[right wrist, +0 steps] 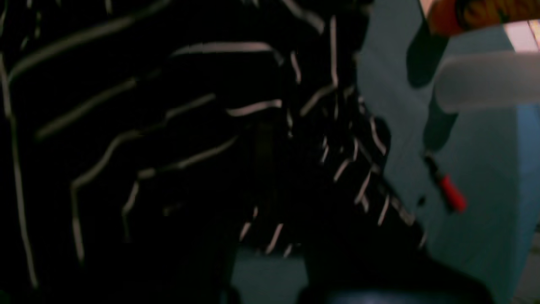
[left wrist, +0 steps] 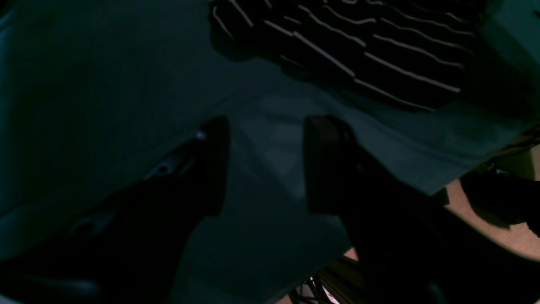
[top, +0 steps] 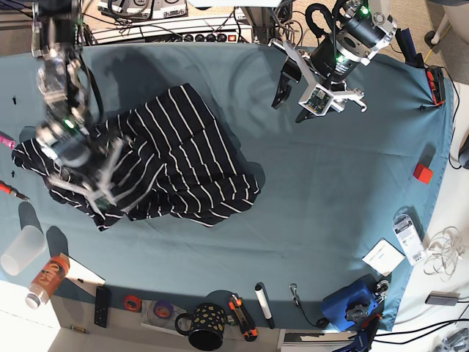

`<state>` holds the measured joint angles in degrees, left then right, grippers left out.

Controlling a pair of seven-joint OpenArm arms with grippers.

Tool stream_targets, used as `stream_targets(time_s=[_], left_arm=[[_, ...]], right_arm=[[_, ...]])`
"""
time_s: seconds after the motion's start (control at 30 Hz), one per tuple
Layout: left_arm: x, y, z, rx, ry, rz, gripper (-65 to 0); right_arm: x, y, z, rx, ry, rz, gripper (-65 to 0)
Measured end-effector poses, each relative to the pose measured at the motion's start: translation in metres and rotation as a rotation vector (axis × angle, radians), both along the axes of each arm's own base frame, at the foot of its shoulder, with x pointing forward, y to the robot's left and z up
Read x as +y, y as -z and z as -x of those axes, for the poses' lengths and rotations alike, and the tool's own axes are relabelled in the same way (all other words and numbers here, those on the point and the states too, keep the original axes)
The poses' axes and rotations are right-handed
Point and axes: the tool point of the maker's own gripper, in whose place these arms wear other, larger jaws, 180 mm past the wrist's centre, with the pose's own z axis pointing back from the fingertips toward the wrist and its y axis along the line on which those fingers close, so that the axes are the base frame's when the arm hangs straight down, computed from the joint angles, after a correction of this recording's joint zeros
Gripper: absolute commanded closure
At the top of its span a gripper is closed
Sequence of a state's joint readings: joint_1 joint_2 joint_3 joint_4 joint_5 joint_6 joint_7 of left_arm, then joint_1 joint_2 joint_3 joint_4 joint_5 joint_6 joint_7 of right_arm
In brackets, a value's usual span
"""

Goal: Layout the t-shirt on the table in an organized manner, then fold the t-shirt properly
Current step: 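Regrasp the shirt edge with the right gripper and pull it outward, then lower the left gripper and grasp the shirt's opposite side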

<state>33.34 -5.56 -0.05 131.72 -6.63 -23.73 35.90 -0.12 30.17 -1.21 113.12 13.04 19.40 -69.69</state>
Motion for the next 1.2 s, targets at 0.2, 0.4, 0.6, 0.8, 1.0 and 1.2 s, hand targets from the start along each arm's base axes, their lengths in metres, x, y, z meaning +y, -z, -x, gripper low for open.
stream_targets(time_s=[0.2,0.4,0.6,0.8,1.0,1.2], left_arm=[[0.0,0.0,0.0,0.0,0.0,0.0,-29.0],[0.0,0.0,0.0,0.0,0.0,0.0,-29.0],[-0.001,0.001,0.001,0.003,0.01,0.0,-29.0],[-0.02,0.023,0.014,0.077,0.086,0.039,-29.0],[-0.061,0.05,0.022,0.132,0.215,0.031,-29.0],[-0.086,0.035,0.0,0.032,0.299,0.005,-29.0]], right_arm=[[-0.044,-0.014,0.038,-0.028,0.133,-0.092,0.0],[-0.084,-0.014,0.082,0.026,0.234,-0.148,0.0],[-0.126,-0.021,0.121,0.032,0.37,-0.114,0.0],[-0.149,-0.034,0.135,0.003,0.444,-0.086,0.0],[-0.154,-0.034,0.138,0.012,0.461,-0.059,0.0],[-0.165,-0.037,0.142,0.0,0.512,-0.011,0.0]])
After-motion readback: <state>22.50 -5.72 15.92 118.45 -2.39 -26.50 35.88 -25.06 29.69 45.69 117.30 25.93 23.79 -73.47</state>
